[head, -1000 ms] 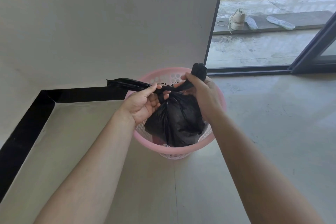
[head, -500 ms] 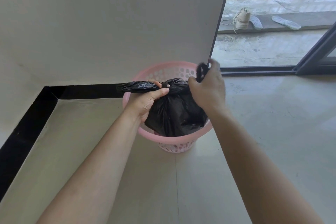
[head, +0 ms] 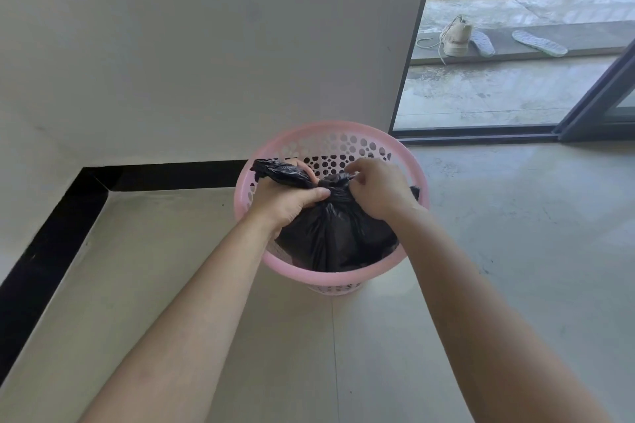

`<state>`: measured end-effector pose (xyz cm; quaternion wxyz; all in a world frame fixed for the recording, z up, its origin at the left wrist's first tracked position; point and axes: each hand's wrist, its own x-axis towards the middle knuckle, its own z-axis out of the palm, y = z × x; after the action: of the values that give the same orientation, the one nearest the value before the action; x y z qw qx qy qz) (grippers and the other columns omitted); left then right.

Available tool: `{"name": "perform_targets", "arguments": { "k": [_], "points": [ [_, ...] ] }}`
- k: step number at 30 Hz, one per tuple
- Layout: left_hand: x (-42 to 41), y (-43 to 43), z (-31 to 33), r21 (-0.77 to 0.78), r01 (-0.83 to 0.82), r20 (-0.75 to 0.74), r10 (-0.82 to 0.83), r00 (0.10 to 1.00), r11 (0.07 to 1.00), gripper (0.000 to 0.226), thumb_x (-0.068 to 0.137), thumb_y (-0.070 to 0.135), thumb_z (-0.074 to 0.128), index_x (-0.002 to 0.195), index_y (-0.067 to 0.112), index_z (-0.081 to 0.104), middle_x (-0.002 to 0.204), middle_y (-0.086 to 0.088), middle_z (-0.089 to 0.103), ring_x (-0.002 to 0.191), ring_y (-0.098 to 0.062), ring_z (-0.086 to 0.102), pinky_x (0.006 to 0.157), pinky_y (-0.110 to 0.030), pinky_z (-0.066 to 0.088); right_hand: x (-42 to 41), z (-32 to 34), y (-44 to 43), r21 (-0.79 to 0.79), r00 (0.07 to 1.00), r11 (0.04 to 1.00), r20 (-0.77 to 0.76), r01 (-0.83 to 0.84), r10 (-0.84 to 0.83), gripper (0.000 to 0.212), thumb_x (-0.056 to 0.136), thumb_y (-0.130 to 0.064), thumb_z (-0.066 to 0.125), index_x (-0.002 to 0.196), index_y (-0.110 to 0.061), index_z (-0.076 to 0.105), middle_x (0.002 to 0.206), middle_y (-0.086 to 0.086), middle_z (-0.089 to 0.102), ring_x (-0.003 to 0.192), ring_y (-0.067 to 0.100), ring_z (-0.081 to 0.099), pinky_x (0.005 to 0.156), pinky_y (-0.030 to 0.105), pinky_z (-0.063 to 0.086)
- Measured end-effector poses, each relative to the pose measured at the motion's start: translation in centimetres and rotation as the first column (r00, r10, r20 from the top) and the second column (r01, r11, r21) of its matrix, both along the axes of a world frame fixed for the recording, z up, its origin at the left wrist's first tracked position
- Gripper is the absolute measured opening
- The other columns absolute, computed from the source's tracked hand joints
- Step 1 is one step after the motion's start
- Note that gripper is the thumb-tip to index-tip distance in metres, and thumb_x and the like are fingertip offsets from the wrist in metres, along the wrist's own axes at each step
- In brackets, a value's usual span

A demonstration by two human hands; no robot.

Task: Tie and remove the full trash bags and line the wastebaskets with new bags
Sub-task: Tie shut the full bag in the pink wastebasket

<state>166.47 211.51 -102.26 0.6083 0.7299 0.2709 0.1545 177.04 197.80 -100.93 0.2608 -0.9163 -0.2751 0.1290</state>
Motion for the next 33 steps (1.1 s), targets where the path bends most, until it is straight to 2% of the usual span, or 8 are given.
{"name": "perform_targets", "arguments": {
  "k": [5, 9, 11, 16, 21, 24, 28, 33],
  "points": [
    [0.4, -0.3, 0.4, 0.26, -0.003, 0.067, -0.015, 0.998, 0.966, 0.023, 0.064, 0.013, 0.075, 0.069, 0.029, 0.059, 0.08, 0.003, 0.071, 0.086, -0.018, 0.069, 0.088, -0.045, 0.054, 1.6, 0.9, -0.6, -0.04, 0.986, 0.992, -0.122, -0.116, 0.11, 0.031, 0.091, -0.037, 0.065, 0.121, -0.032, 0.068, 0.116, -0.003, 0.067, 0.107, 0.019, 0.061, 0.09, 0.03, 0.048],
    [0.4, -0.8, 0.8, 0.355, -0.142, 0.224, 0.063, 0.972, 0.924, 0.021, 0.07, 0.003, 0.076, 0.074, 0.017, 0.06, 0.078, -0.002, 0.068, 0.075, -0.012, 0.065, 0.072, -0.021, 0.05, 1.2, 0.1, -0.2, 0.185, 0.958, 0.96, -0.155, -0.212, 0.241, 0.028, 0.096, -0.029, 0.059, 0.123, -0.035, 0.066, 0.066, -0.019, 0.057, 0.063, 0.002, 0.055, 0.064, 0.023, 0.041],
    [0.3, -0.6, 0.7, 0.432, -0.191, 0.248, 0.088, 0.965, 0.881, 0.02, 0.071, 0.009, 0.077, 0.078, 0.016, 0.059, 0.077, 0.001, 0.067, 0.074, -0.013, 0.063, 0.069, -0.024, 0.049, 0.8, -0.5, 0.1, 0.315, 0.946, 0.932, -0.203, -0.182, 0.254, 0.021, 0.097, -0.027, 0.059, 0.112, -0.038, 0.069, 0.052, -0.014, 0.059, 0.049, 0.0, 0.053, 0.056, 0.021, 0.041],
    [0.1, -0.7, 0.4, 0.545, -0.251, 0.164, 0.192, 0.968, 0.8, 0.017, 0.077, 0.022, 0.076, 0.083, 0.027, 0.06, 0.078, 0.01, 0.066, 0.077, -0.009, 0.062, 0.069, -0.023, 0.047, 0.5, -0.7, 0.1, 0.411, 0.926, 0.91, -0.316, -0.064, 0.208, 0.013, 0.096, -0.036, 0.061, 0.09, -0.034, 0.073, 0.082, -0.011, 0.07, 0.078, 0.005, 0.064, 0.081, 0.03, 0.053],
    [0.0, -1.2, 0.3, 0.58, -0.216, 0.122, 0.179, 0.976, 0.786, 0.02, 0.075, 0.011, 0.071, 0.086, 0.019, 0.057, 0.071, 0.016, 0.058, 0.067, -0.009, 0.052, 0.063, -0.024, 0.037, 0.5, -0.6, -0.2, 0.437, 0.949, 0.886, -0.185, -0.155, 0.257, 0.006, 0.086, -0.032, 0.075, 0.081, -0.034, 0.077, 0.064, -0.012, 0.062, 0.061, 0.002, 0.053, 0.064, 0.017, 0.045],
    [0.5, -0.6, 0.0, 0.391, -0.311, 0.019, 0.33, 0.944, 0.866, 0.01, 0.074, 0.018, 0.065, 0.083, 0.021, 0.062, 0.072, 0.012, 0.062, 0.071, -0.01, 0.058, 0.066, -0.027, 0.042, 0.3, -0.7, 0.4, 0.455, 0.978, 0.877, -0.06, -0.151, 0.199, 0.013, 0.078, -0.026, 0.08, 0.072, -0.035, 0.074, 0.068, -0.007, 0.06, 0.062, 0.008, 0.051, 0.062, 0.021, 0.042],
    [0.6, 0.1, 0.5, -0.369, -0.265, 0.056, 0.306, 0.95, 0.891, 0.019, 0.083, -0.002, 0.065, 0.081, 0.017, 0.066, 0.081, -0.005, 0.068, 0.072, -0.017, 0.067, 0.065, -0.027, 0.055, 0.0, -0.9, 0.6, 0.456, 0.993, 0.882, 0.036, -0.12, 0.116, 0.007, 0.073, -0.025, 0.078, 0.069, -0.03, 0.075, 0.062, -0.01, 0.056, 0.062, 0.002, 0.05, 0.061, 0.017, 0.041],
    [0.4, -0.3, 1.2, -0.556, -0.062, 0.098, 0.139, 0.985, 0.829, 0.022, 0.095, -0.005, 0.051, 0.092, 0.011, 0.066, 0.079, -0.004, 0.068, 0.064, -0.01, 0.068, 0.057, -0.02, 0.055, 0.4, -1.6, 0.3, 0.508, 0.969, 0.853, -0.132, -0.115, 0.209, 0.003, 0.081, -0.033, 0.08, 0.082, -0.035, 0.077, 0.061, -0.007, 0.065, 0.057, 0.0, 0.054, 0.062, 0.019, 0.044]
  ]
}}
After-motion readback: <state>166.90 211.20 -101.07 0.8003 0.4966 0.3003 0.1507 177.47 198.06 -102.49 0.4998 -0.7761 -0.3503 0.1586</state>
